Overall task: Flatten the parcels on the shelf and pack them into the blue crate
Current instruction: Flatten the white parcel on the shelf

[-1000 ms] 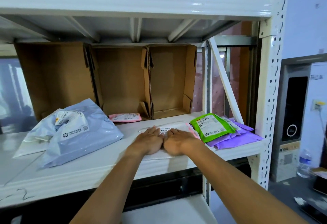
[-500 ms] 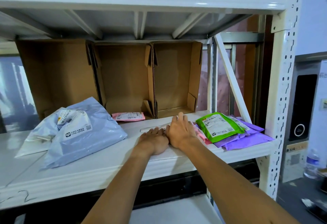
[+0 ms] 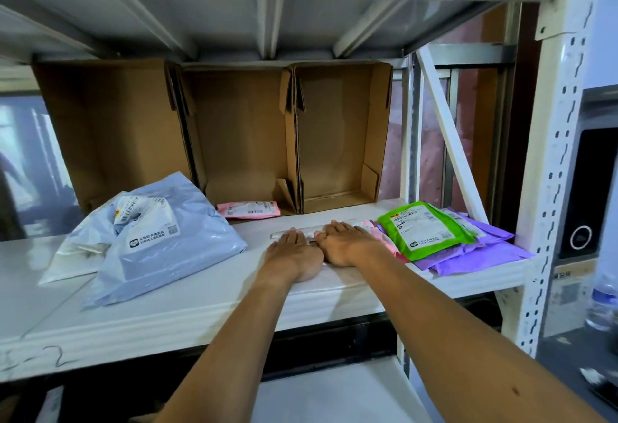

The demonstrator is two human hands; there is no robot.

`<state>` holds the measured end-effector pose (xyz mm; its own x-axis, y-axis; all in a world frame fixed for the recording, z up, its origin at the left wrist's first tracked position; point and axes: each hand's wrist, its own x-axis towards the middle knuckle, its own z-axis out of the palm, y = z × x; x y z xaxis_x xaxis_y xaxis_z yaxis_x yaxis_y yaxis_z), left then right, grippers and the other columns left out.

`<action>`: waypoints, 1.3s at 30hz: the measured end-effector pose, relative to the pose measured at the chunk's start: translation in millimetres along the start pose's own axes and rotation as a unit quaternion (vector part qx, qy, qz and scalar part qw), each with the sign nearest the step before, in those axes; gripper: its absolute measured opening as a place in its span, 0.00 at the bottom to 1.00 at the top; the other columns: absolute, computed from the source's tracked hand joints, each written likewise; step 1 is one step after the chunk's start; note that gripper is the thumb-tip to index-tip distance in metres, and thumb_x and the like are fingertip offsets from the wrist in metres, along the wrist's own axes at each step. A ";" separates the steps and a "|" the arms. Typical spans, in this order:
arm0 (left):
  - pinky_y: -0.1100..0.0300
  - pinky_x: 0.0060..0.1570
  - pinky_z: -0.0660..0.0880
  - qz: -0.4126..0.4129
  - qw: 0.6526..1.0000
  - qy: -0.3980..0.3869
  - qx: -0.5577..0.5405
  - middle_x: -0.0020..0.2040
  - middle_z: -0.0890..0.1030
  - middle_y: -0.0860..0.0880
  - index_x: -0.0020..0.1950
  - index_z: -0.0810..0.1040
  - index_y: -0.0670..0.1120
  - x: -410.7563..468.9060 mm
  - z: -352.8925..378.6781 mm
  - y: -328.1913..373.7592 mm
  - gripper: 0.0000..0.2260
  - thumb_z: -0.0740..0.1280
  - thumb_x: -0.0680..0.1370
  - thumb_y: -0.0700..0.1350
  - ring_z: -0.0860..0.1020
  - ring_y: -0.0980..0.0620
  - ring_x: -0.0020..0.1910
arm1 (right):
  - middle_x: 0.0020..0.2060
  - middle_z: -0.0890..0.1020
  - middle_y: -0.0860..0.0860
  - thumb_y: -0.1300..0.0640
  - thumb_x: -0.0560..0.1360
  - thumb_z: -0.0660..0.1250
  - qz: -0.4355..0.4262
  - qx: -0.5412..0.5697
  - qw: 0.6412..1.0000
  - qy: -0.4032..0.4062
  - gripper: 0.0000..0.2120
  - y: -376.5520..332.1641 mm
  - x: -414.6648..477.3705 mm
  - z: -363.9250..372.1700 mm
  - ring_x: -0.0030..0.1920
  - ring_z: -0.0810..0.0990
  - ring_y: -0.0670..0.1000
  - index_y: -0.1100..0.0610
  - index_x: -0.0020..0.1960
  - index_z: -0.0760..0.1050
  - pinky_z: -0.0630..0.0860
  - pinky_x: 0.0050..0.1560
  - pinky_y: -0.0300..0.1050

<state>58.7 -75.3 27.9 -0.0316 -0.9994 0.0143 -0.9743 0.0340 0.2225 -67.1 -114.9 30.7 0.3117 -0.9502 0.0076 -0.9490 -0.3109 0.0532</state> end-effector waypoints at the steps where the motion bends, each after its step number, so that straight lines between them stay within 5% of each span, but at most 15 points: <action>1: 0.52 0.79 0.44 -0.002 1.000 -0.002 0.003 0.83 0.44 0.48 0.83 0.46 0.45 0.4 0.3 -0.2 0.29 0.48 0.83 0.52 0.43 0.52 0.81 | 0.81 0.49 0.54 0.43 0.84 0.47 0.000 0.001 1.000 -0.003 0.27 0.1 0.6 0.2 0.80 0.47 0.57 0.48 0.81 0.50 0.49 0.78 0.59; 7: 0.51 0.79 0.47 0.004 1.000 0.008 0.003 0.83 0.47 0.47 0.82 0.49 0.44 -6.7 -2.9 2.5 0.28 0.49 0.83 0.51 0.47 0.50 0.81 | 0.81 0.49 0.54 0.39 0.82 0.47 0.025 0.031 0.999 -0.009 0.32 2.6 6.3 3.7 0.80 0.47 0.56 0.53 0.81 0.50 0.49 0.78 0.58; 13: 0.51 0.70 0.65 0.064 0.997 0.036 -0.006 0.75 0.69 0.43 0.76 0.66 0.45 -34.3 -6.0 8.3 0.22 0.55 0.82 0.46 0.69 0.44 0.72 | 0.81 0.52 0.53 0.41 0.82 0.48 0.029 0.062 0.998 0.013 0.31 1.3 0.1 2.3 0.80 0.51 0.55 0.54 0.81 0.52 0.50 0.78 0.56; 19: 0.52 0.78 0.51 0.091 0.995 0.029 -0.017 0.82 0.53 0.48 0.82 0.53 0.47 -55.2 -1.1 5.2 0.25 0.49 0.85 0.50 0.53 0.51 0.80 | 0.80 0.56 0.55 0.47 0.81 0.54 0.049 0.140 0.985 0.091 0.31 -5.0 -11.5 -2.8 0.77 0.60 0.57 0.57 0.80 0.51 0.60 0.74 0.52; 24: 0.51 0.79 0.49 0.075 0.997 0.022 -0.012 0.83 0.51 0.49 0.82 0.52 0.47 -56.3 -2.6 8.9 0.26 0.47 0.84 0.50 0.51 0.51 0.81 | 0.65 0.74 0.58 0.52 0.80 0.57 0.056 0.069 0.975 0.205 0.20 -12.5 -24.4 -6.7 0.67 0.72 0.59 0.60 0.67 0.72 0.71 0.64 0.53; 31: 0.51 0.78 0.52 0.080 0.997 0.018 -0.017 0.82 0.54 0.50 0.81 0.56 0.50 -57.1 -2.1 8.6 0.27 0.52 0.81 0.49 0.53 0.51 0.80 | 0.58 0.80 0.59 0.48 0.79 0.56 0.033 0.094 0.988 0.114 0.18 -15.3 -42.8 -5.3 0.59 0.78 0.60 0.57 0.58 0.78 0.73 0.56 0.51; 39: 0.50 0.79 0.47 0.082 0.996 -0.001 0.031 0.83 0.49 0.50 0.82 0.52 0.49 -44.5 5.1 5.9 0.27 0.50 0.84 0.53 0.47 0.53 0.81 | 0.61 0.79 0.56 0.51 0.79 0.62 -0.031 0.088 0.991 0.095 0.14 -12.0 -70.5 4.0 0.59 0.77 0.59 0.56 0.62 0.76 0.74 0.59 0.52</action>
<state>53.2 -30.7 23.6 -0.1925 -0.9803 0.0447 -0.9678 0.1971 0.1568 -78.0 -44.3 25.6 0.3569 -0.9126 0.1993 -0.9165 -0.3834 -0.1145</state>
